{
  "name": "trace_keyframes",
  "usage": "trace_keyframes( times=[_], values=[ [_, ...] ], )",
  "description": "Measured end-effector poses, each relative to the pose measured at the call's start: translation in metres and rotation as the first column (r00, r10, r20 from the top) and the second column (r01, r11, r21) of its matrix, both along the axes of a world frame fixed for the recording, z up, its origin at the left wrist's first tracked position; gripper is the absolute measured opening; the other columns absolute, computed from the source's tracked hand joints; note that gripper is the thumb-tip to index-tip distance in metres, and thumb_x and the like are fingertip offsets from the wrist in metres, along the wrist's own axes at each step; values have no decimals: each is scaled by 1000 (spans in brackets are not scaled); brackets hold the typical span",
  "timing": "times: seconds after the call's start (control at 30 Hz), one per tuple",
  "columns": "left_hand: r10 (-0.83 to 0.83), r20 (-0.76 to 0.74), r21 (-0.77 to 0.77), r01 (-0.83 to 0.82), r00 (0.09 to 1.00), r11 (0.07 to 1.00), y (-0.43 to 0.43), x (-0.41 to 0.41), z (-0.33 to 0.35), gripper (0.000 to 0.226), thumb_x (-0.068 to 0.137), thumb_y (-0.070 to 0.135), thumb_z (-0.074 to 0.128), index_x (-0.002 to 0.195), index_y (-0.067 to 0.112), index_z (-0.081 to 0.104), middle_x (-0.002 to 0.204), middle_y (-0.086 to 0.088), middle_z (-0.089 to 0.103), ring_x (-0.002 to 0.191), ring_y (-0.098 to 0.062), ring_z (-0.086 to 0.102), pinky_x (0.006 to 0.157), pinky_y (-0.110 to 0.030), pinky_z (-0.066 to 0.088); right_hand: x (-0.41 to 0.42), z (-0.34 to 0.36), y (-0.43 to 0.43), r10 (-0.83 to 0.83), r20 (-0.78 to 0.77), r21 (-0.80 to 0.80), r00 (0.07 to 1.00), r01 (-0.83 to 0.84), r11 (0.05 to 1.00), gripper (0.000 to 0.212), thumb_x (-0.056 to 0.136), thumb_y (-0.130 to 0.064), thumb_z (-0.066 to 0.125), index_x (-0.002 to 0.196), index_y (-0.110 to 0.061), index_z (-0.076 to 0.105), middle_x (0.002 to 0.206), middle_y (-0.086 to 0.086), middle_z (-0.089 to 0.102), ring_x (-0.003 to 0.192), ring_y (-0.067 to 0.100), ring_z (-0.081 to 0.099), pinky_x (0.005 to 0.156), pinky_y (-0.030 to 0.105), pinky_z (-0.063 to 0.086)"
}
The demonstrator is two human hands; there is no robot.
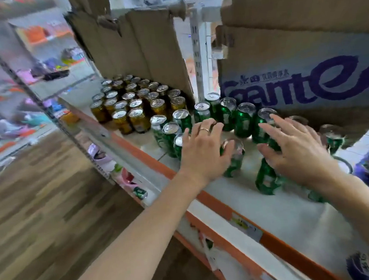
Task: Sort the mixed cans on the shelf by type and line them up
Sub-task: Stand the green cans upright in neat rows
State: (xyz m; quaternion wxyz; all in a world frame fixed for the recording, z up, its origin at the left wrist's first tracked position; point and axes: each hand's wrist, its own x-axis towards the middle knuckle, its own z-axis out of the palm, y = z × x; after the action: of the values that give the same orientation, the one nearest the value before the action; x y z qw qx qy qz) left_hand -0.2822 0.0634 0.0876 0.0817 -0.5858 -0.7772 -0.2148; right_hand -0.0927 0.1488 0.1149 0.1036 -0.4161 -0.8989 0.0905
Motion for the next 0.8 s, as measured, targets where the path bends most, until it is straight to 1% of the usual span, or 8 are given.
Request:
trace_keyframes(
  times=[0.17, 0.23, 0.3, 0.37, 0.43, 0.53, 0.63, 0.8],
  values=[
    [85, 7, -17, -85, 996, 996, -37, -68, -6, 59, 92, 55, 37, 135, 18, 53, 141, -4, 50, 134, -25, 42, 112, -48, 34, -66, 0, -25, 83, -13, -29, 997, -83, 996, 59, 98, -55, 38, 153, -36, 25, 165, -5, 11, 151, 21, 6, 122, 53, 4],
    [94, 13, -2, -94, 995, 996, -45, -93, -10, 56, 93, 55, 39, 135, 21, 52, 141, -1, 50, 133, -23, 42, 113, -43, 33, -88, -3, -32, 82, -12, -22, 997, -82, 996, 59, 98, -53, 40, 152, -35, 26, 165, -5, 12, 151, 20, 7, 121, 53, 4],
    [84, 40, 4, -84, 996, 996, -49, -118, -14, 56, 92, 54, 40, 136, 21, 52, 141, -1, 49, 133, -24, 42, 112, -43, 32, -109, -5, -36, 59, -1, -36, 998, -59, 998, 60, 98, -53, 40, 153, -35, 25, 165, -5, 12, 151, 20, 7, 121, 53, 6],
    [57, 50, -20, -56, 997, 998, -50, -145, -15, 62, 91, 57, 35, 138, 20, 51, 143, -1, 48, 134, -24, 40, 112, -47, 34, -129, -9, -39, 25, 8, -60, 1000, -25, 998, 61, 98, -54, 40, 153, -35, 24, 164, -5, 12, 151, 20, 7, 121, 54, 5],
    [24, 45, -33, -22, 999, 999, -46, -173, -17, 62, 90, 57, 32, 137, 21, 51, 143, -1, 48, 134, -23, 39, 111, -48, 35, -148, -12, -43, -7, 8, -64, 1000, 8, 998, 61, 97, -55, 40, 153, -35, 25, 164, -6, 14, 150, 19, 9, 121, 54, 4],
    [-21, 54, -59, 25, 998, 998, -35, -209, -24, 55, 92, 52, 38, 136, 22, 51, 142, -2, 47, 133, -24, 38, 111, -46, 36, -172, -21, -49, -65, -1, -61, 998, 65, 996, 61, 97, -55, 42, 152, -34, 27, 163, -7, 18, 150, 18, 12, 120, 53, 4],
    [-76, 54, -95, 81, 996, 992, -24, -231, -30, 52, 96, 48, 47, 139, 18, 49, 145, -5, 46, 135, -25, 37, 112, -46, 36, -190, -30, -54, -122, -5, -53, 993, 121, 991, 61, 96, -55, 43, 152, -33, 29, 162, -7, 22, 149, 18, 17, 120, 54, 7],
    [-222, 49, -124, 227, 974, 966, -8, -241, -37, 53, 98, 47, 48, 143, 19, 46, 148, -4, 44, 138, -24, 35, 113, -44, 32, -201, -37, -60, -218, -11, -60, 976, 217, 974, 62, 96, -56, 43, 152, -33, 30, 161, -6, 25, 149, 17, 19, 120, 57, 8]
  ],
)
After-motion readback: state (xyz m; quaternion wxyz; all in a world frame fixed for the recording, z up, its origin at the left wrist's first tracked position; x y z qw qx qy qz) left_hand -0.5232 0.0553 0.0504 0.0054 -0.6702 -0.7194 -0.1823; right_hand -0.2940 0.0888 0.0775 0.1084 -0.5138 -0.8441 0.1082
